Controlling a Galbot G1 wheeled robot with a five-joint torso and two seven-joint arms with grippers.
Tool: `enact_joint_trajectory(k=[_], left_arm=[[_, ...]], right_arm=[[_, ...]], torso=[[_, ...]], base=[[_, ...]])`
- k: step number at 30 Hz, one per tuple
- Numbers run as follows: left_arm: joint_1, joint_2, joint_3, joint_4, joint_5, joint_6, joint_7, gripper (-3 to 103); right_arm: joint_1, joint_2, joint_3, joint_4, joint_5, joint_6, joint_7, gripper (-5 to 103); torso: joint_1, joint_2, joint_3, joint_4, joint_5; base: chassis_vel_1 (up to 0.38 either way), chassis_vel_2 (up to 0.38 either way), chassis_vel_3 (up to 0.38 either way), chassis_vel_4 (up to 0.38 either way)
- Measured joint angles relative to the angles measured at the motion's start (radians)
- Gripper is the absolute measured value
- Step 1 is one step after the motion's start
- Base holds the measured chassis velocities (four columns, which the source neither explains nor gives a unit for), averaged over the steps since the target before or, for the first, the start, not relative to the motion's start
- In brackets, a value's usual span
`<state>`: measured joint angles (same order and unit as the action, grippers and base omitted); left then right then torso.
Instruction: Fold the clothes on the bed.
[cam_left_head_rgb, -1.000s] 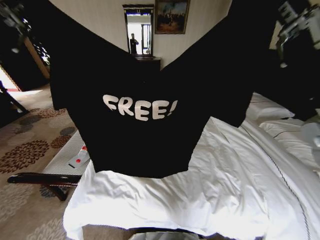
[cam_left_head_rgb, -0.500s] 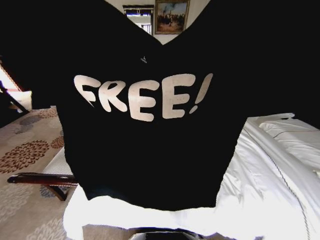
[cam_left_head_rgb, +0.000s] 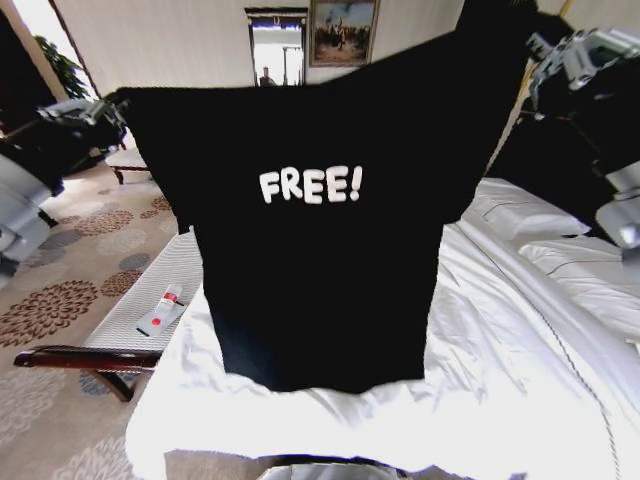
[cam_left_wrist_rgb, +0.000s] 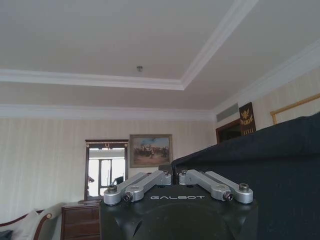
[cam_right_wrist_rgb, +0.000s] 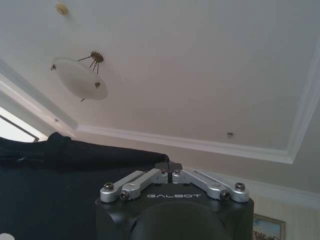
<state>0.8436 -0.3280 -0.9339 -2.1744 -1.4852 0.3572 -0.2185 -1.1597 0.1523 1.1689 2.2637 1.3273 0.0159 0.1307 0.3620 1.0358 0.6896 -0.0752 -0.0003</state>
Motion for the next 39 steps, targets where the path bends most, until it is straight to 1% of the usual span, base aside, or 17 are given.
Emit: enact_joint_trajectory(k=[5, 10, 12, 14, 15, 16, 18, 19, 21, 22, 23, 24, 27, 32, 34, 37, 39], left_arm=[[0.003, 0.011, -0.041, -0.006, -0.039, 0.0, 0.003, 2], [0.061, 0.0, -0.088, -0.079, -0.056, 0.003, 0.002, 2], [0.094, -0.018, -0.115, -0.129, -0.067, 0.009, -0.006, 2], [0.136, -0.046, -0.162, -0.199, -0.096, 0.023, -0.032, 2], [0.136, -0.046, -0.162, -0.199, -0.096, 0.023, -0.032, 2], [0.172, -0.062, -0.207, -0.237, -0.111, 0.031, -0.044, 2], [0.266, -0.086, -0.331, -0.303, -0.152, 0.049, -0.056, 2], [0.266, -0.086, -0.331, -0.303, -0.152, 0.049, -0.056, 2], [0.364, -0.099, -0.459, -0.326, -0.203, 0.069, -0.061, 2], [0.421, -0.103, -0.542, -0.331, -0.243, 0.081, -0.063, 2], [0.446, -0.104, -0.582, -0.332, -0.267, 0.087, -0.065, 2], [0.463, -0.103, -0.613, -0.332, -0.296, 0.095, -0.07, 2], [0.453, -0.094, -0.628, -0.333, -0.32, 0.104, -0.074, 2], [0.422, -0.07, -0.633, -0.332, -0.331, 0.119, -0.074, 2], [0.41, -0.055, -0.641, -0.33, -0.342, 0.129, -0.078, 2], [0.406, -0.048, -0.64, -0.33, -0.344, 0.137, -0.082, 2], [0.409, -0.048, -0.604, -0.329, -0.341, 0.152, -0.093, 2]], right_arm=[[0.019, -0.004, 0.022, 0.004, 0.02, 0.012, -0.007, 0], [0.008, 0.017, 0.036, 0.052, 0.037, 0.013, 0.004, 0], [-0.016, 0.049, 0.038, 0.09, 0.037, 0.007, 0.02, 0], [-0.06, 0.109, 0.045, 0.171, 0.039, -0.016, 0.055, 0], [-0.06, 0.109, 0.045, 0.171, 0.039, -0.016, 0.055, 0], [-0.08, 0.141, 0.054, 0.213, 0.045, -0.034, 0.076, 0], [-0.148, 0.194, 0.118, 0.237, 0.061, -0.066, 0.107, 0], [-0.148, 0.194, 0.118, 0.237, 0.061, -0.066, 0.107, 0], [-0.252, 0.241, 0.236, 0.241, 0.072, -0.082, 0.111, 0], [-0.36, 0.283, 0.35, 0.24, 0.07, -0.083, 0.083, 0], [-0.42, 0.307, 0.403, 0.24, 0.053, -0.075, 0.055, 0], [-0.497, 0.338, 0.466, 0.241, 0.021, -0.063, 0.02, 0], [-0.575, 0.357, 0.511, 0.24, 0.001, -0.052, -0.003, 0], [-0.571, 0.313, 0.529, 0.239, 0.037, -0.063, 0.011, 0], [-0.538, 0.264, 0.553, 0.239, 0.082, -0.078, 0.026, 0], [-0.521, 0.239, 0.554, 0.238, 0.1, -0.087, 0.038, 0], [-0.496, 0.224, 0.505, 0.238, 0.094, -0.099, 0.061, 0]], torso=[[0.0, 0.0, 0.0, -0.0001, -0.0004], [0.0, 0.0, 0.0, -0.0004, -0.0004], [0.0, 0.0, 0.0, -0.0005, -0.0002], [0.0, 0.0, 0.0, -0.0005, 0.0], [0.0, 0.0, 0.0, -0.0005, 0.0], [0.0, 0.0, 0.0, -0.0008, 0.0], [0.0, 0.0, 0.0, 0.0, -0.0003], [0.0, 0.0, 0.0, 0.0, -0.0003], [0.0, 0.0, 0.0, 0.0004, -0.0005], [0.0, 0.0, 0.0, 0.0, -0.0004], [0.0, 0.0, 0.0, -0.0003, -0.0002], [-0.001, 0.0, -0.001, -0.0009, 0.0003], [-0.001, 0.001, -0.001, -0.0016, -0.0001], [-0.001, 0.001, 0.0, 0.0002, -0.0003], [0.0, 0.0, 0.0, 0.0001, -0.0004], [0.0, 0.001, 0.0, 0.0, -0.0005], [0.0, 0.001, 0.0, -0.0001, -0.0003]], base=[[0.0, 0.0, 0.0, 0.0], [0.0, 0.0, 0.0, 0.0], [0.0, 0.0, 0.0, 0.0], [0.0, 0.0, 0.0, 0.0], [0.0, 0.0, 0.0, 0.0], [0.0, 0.0, 0.0, 0.0], [0.0, 0.0, 0.0, 0.0], [0.0, 0.0, 0.0, 0.0], [0.0, 0.0, 0.0, 0.0], [0.0, 0.0, 0.0, 0.0], [0.0, 0.0, 0.0, 0.0], [0.0, 0.0, 0.0, 0.0], [0.0, 0.0, 0.0, 0.0], [0.0, 0.0, 0.0, 0.0], [0.0, 0.0, 0.0, 0.0], [0.0, 0.0, 0.0, 0.0], [0.0, 0.0, 0.0, 0.0]])
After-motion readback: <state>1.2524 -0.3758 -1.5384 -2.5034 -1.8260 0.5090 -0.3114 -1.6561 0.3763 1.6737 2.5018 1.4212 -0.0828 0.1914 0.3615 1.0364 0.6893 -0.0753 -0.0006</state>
